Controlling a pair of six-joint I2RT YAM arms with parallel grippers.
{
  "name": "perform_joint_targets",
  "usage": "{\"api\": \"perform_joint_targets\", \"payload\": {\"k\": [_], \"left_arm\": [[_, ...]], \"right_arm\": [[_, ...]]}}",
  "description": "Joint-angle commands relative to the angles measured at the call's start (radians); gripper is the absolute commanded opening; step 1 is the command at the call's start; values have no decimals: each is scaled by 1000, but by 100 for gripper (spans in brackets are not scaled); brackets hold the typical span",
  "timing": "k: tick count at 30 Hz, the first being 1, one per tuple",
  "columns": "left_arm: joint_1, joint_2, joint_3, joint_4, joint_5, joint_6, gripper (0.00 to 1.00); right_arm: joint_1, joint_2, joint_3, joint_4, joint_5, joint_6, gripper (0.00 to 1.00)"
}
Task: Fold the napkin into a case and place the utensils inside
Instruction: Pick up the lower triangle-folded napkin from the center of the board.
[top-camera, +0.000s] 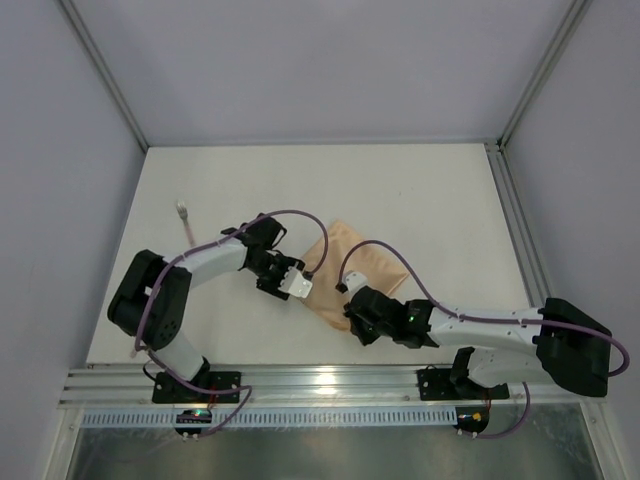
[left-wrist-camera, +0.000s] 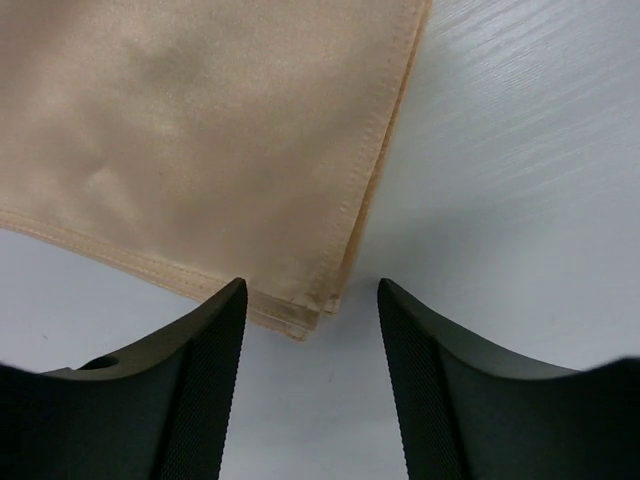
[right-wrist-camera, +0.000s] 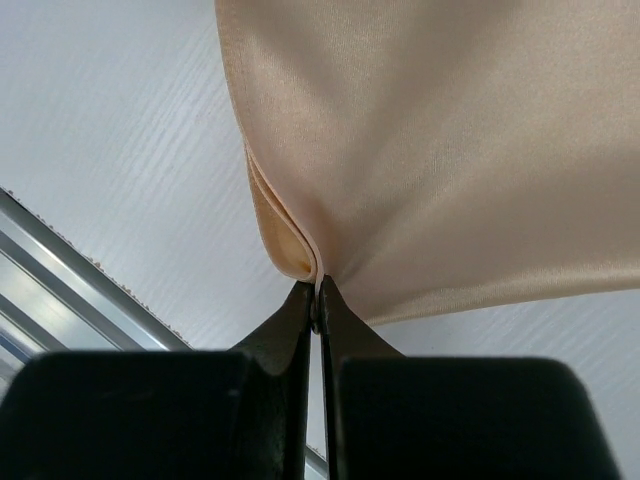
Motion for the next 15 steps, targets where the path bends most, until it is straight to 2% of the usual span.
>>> {"api": "perform_joint_targets", "payload": {"k": [1, 8, 9, 11, 12, 15], "left_arm": [[2, 67, -5, 103, -61, 39, 56], [-15, 81, -6, 88, -69, 66, 36], [-17, 83, -6, 90, -70, 57, 30], [-17, 84, -2, 93, -81, 42, 24], [-17, 84, 4, 87, -80, 37, 13], [-17, 80, 33, 30, -75, 36, 0]], "right_arm": [[-8, -50, -7, 57, 12, 28, 3], [-22, -53, -5, 60, 9, 28, 3], [-30, -57, -7, 65, 6, 28, 3], [-39, -68, -13, 65, 1, 28, 3], [-44, -73, -15, 63, -5, 28, 3], [-71, -88, -16, 59, -19, 16, 3]]}}
